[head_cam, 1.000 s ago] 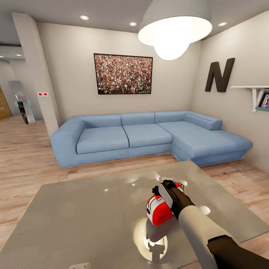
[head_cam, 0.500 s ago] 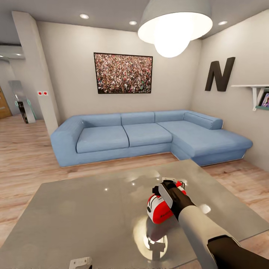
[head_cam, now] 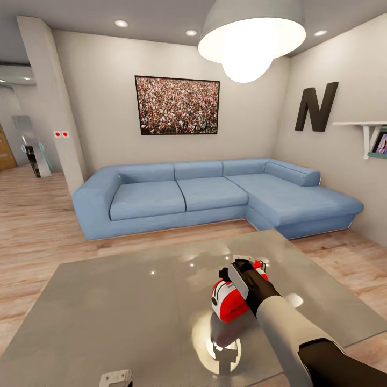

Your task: Turn on the radio receiver that's on the table in the living room.

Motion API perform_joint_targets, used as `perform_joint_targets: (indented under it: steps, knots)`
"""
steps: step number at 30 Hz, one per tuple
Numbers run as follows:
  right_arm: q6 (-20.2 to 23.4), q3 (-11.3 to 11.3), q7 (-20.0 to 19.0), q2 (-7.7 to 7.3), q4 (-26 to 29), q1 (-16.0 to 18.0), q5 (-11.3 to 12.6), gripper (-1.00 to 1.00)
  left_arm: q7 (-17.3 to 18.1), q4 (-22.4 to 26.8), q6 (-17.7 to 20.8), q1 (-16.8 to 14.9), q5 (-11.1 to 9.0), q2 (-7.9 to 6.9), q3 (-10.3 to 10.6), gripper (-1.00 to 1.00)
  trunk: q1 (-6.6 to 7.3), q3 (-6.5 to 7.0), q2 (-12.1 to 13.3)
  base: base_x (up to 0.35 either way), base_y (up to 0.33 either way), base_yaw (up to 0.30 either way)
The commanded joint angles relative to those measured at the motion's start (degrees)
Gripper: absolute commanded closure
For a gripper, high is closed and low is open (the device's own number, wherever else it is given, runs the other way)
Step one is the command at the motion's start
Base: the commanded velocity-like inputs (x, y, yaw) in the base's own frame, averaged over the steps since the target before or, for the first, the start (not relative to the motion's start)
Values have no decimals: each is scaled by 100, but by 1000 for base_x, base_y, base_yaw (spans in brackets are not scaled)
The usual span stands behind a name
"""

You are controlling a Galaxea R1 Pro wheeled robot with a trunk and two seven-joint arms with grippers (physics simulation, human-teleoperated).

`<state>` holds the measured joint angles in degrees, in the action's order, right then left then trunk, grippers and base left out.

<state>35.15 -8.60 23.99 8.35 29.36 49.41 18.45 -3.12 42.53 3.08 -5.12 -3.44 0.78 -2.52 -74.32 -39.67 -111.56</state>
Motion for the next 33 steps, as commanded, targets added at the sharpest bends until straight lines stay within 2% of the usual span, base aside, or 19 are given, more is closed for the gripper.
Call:
perform_joint_targets:
  steps: [1,18,22,26,27,33]
  knots:
    - [1,0,0,0,0,0,0,-100,4,-764,0,2,-16,1,6,-100,0,-1,1,0,0,0]
    - [1,1,0,0,0,0,0,-100,4,-764,0,2,-16,1,6,-100,0,-1,1,0,0,0]
    - [1,-1,0,0,-2,2,0,-100,4,-764,-7,2,-16,1,6,-100,-88,-72,-160,0,0,0]
    - [0,1,0,0,-1,0,0,-100,4,-764,-5,2,-16,-2,6,-100,-88,-72,-160,0,0,0]
    - [-2,1,0,0,-1,0,0,100,4,-764,-4,2,-16,-3,6,-100,-88,-72,-160,0,0,0]
    - [-10,3,0,0,-1,0,0,100,4,-764,-2,2,-16,-7,6,-100,-88,-72,-160,0,0,0]
